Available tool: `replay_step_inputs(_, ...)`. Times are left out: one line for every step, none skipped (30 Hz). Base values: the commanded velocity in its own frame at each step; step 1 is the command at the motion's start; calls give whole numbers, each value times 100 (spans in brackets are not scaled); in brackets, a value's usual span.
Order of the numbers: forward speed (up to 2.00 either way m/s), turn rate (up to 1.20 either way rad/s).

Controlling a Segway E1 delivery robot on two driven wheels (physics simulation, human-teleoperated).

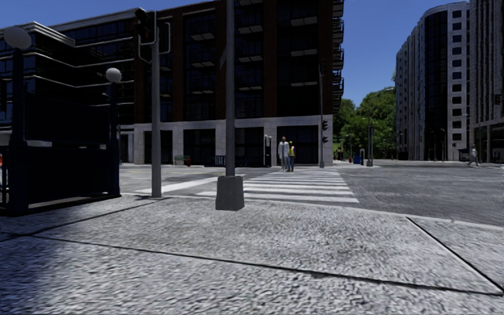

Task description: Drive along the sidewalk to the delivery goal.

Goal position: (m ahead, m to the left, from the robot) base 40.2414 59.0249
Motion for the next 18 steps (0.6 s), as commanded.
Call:
replay_step_inputs(200, -61)
replay_step_inputs(200, -61)
replay_step_inputs(200, -62)
replay_step_inputs(200, -62)
replay_step_inputs(200, -62)
replay_step_inputs(200, -62)
replay_step_inputs(200, -62)
replay_step_inputs(200, -62)
replay_step_inputs(200, -62)
replay_step_inputs(200, -62)
replay_step_inputs(200, -62)
replay_step_inputs(200, -45)
replay_step_inputs(200, 0)
replay_step_inputs(200, 0)
replay_step_inputs(200, 0)
replay_step_inputs(200, 0)
replay_step_inputs(200, 0)
replay_step_inputs(200, 0)
